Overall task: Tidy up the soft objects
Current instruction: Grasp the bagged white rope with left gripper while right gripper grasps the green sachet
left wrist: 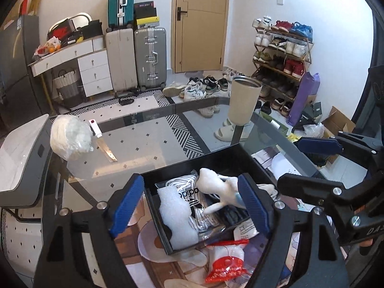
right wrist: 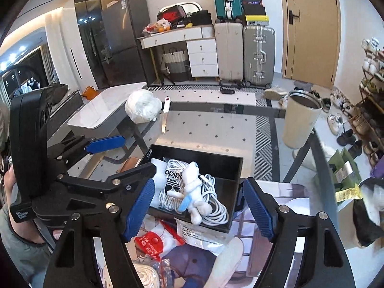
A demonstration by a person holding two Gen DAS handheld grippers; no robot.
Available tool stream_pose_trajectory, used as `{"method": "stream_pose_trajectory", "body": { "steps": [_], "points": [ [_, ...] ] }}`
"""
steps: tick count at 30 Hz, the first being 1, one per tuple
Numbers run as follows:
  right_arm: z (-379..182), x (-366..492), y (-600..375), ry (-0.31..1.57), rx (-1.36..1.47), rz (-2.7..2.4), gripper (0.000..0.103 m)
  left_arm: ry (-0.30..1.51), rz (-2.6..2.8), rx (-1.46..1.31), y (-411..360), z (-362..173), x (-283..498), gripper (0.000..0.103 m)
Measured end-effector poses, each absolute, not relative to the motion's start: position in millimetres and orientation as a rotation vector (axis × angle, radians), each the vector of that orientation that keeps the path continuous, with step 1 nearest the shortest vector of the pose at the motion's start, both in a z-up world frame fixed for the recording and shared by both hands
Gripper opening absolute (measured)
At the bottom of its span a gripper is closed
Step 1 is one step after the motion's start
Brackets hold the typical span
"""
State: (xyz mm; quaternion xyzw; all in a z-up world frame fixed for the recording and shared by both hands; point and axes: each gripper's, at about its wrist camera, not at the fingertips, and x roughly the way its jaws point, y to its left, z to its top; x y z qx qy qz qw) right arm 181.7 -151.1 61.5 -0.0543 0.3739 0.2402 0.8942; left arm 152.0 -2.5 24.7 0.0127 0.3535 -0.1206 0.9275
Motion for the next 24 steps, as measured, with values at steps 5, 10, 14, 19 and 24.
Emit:
{"method": "stream_pose_trajectory", "body": {
  "steps": [5,10,14,19,24],
  "points": [
    [75,157,-157,0.768,-0.146,0.543,0.082,0.69,-0.245,0.045,0,40,129,0.092],
    [72,130,-171,0.832,-0.163,0.633,0.082,0.711,-0.353,0.095,-5,41,93,0.097],
    [52,107,-184,0.92,-0.183,0.688,0.082,0.762,-0.407,0.134,-11,25,70,0.097],
    [17,84,-184,1.009,-0.274,0.737,0.082,0.851,-0.466,0.176,-30,-3,45,0.097],
    [-14,68,-180,1.084,-0.419,0.816,0.082,0.905,-0.481,0.229,-47,-28,30,0.097]
  ]
}}
